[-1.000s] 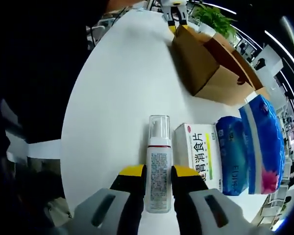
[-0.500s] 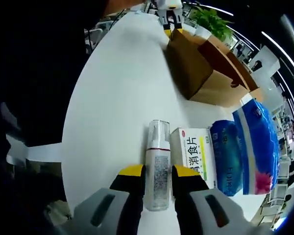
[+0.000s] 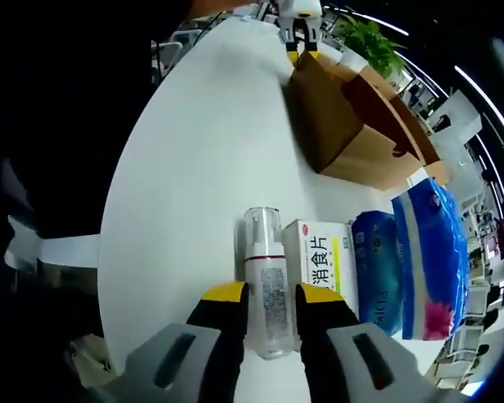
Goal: Operate the shoe box by opening the lid, removing the specified soft item, and placing it in the target area until the item is outside and the box remains undamaged.
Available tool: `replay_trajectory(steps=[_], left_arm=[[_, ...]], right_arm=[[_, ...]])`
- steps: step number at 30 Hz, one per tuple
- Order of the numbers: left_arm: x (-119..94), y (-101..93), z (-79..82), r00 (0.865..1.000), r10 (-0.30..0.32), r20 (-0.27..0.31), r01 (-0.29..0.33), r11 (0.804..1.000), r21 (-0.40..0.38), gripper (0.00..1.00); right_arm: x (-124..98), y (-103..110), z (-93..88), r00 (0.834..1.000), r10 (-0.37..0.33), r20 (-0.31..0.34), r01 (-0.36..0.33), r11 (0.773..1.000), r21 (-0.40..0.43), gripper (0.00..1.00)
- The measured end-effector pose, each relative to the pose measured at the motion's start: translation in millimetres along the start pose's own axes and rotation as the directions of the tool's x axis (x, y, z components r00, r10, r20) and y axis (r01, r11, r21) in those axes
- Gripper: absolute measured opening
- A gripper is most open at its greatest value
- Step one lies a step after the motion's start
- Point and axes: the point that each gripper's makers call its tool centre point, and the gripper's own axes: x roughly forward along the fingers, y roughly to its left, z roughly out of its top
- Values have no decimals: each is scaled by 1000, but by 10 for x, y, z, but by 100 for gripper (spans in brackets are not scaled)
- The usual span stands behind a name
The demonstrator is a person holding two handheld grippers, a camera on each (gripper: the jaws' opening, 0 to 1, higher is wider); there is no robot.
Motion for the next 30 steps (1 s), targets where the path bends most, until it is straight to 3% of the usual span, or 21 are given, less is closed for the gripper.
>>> replay_trajectory(steps=[8,12,15,16,19,22,27,28,30], left_arm=[[-4,4,-5,1000,-15,6,15,1000,3,14],[-8,-2,-6,1000,-14,9,14,1000,6,13],[-9,3,-9,1000,-16,11,16,1000,9,13],[-11,7,-8,1000,-21,19,20,1000,9,13],[-10,8,-4,999,-29,27,29,1000,6,13],[-10,4,2,999,-27,31,27,1000,2,13],[-9,4,1,999,-32,33,32,999,7,13],[-9,5,0,999,-34,34,33,999,8,13],[-10,4,1,999,-37,41,36,999,10,13]], right_arm=[[-281,-159,343,982,-128,142,116,989,88,30],[-406,-327,640,951,-189,245,144,971,191,33],[-530,-525,967,906,-231,356,114,941,319,42],[-601,-630,1129,879,-249,406,106,934,341,44],[-690,-841,1326,854,-279,439,104,918,382,49],[-730,-1050,1439,842,-311,440,111,899,423,51],[-818,-1619,1660,792,-434,430,163,828,536,52],[-830,-1712,1686,782,-450,430,158,812,562,53],[-846,-1923,1749,761,-475,442,99,758,644,53]])
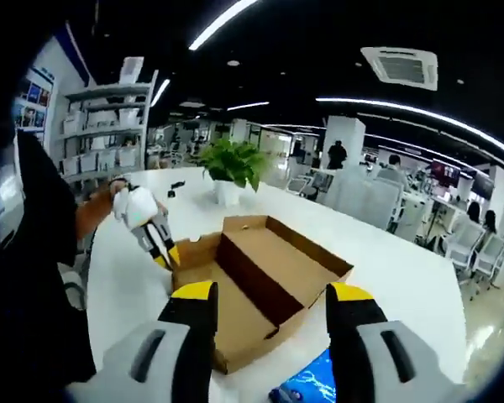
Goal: Operate the shoe box by opening the lid, removing the specified soft item, and placing it in the target area until the item is outside and the box remains undamaged.
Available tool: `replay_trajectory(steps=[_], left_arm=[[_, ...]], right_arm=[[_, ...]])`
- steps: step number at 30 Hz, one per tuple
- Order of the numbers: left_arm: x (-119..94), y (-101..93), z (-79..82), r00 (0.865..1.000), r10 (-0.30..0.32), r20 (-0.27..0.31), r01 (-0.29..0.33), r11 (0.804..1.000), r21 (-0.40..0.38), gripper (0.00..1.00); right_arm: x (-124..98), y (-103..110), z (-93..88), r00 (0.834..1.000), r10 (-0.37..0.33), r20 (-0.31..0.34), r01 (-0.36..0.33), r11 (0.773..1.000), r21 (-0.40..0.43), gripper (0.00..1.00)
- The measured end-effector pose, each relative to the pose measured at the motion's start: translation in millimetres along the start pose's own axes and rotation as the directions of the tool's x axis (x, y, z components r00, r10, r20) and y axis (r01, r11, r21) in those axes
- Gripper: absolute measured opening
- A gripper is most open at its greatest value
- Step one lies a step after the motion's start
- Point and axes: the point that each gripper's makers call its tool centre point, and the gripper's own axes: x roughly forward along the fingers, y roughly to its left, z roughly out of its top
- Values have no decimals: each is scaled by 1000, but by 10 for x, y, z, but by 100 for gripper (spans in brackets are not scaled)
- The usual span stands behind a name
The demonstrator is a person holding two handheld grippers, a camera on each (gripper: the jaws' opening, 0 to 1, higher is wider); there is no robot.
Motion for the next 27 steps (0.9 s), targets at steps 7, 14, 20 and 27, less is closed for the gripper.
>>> replay_trajectory(steps=[7,14,20,27], left_arm=[[1,-8,-2,1000,10,2,-10,1000,3,13],[-3,4,13,999,28,31,-28,1000,0,13],[-1,13,15,999,29,28,-29,1000,1,13],[-4,25,22,999,25,41,-26,1000,6,13]], right_arm=[[372,-433,217,995,-81,56,75,992,104,53],[676,-747,139,988,-139,-67,145,985,98,53],[954,-944,120,967,-165,-195,182,981,73,60],[1396,-1046,39,937,-167,-307,217,967,135,63]])
